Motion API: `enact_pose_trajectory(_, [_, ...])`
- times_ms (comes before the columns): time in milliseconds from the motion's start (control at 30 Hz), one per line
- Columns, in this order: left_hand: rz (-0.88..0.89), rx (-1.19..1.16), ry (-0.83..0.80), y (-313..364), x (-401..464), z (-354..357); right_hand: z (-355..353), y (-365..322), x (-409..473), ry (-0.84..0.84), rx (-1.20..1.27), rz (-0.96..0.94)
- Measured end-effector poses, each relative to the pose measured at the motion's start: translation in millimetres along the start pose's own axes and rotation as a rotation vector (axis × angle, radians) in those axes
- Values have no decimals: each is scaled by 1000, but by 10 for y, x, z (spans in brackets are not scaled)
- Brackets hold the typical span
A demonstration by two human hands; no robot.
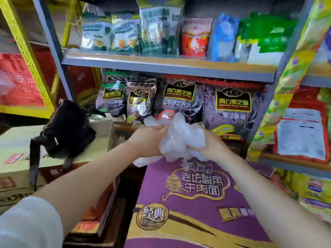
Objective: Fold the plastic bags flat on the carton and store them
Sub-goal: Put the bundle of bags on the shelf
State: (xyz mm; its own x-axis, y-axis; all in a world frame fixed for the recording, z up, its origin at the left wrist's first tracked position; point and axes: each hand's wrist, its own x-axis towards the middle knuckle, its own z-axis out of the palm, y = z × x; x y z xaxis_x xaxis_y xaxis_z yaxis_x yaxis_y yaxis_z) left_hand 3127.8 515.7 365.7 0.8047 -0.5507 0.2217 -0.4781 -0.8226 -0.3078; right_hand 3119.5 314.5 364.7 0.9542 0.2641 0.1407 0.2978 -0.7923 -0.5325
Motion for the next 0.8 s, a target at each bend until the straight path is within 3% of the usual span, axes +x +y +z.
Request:
enact_pose_trajectory(100, [-14,-19,-67,-196,178,298,105,53,204,23,72,39])
enact_pose_trajectory(200, [-121,-95,-24,-461,366,532,25,283,351,259,93,144])
enact_pose_trajectory(300, [-219,-155,118,-758,689,620,-36,552,492,395,77,246])
enact_pose_trajectory(467, [-193,17,555,-1028,1477,668,-17,519,849,366,124,427])
enact_pose_trajectory(600, [-187,51,630,-969,1931,1147,86,556,1155,391,182,544])
enact_pose_trajectory(700, [-142,-25,519,-779,2085,1750,289,695,1234,339,94,582])
enact_pose_trajectory(800, [-119,-179,20,-519,2108,2109,433,896,1205,268,-3,564])
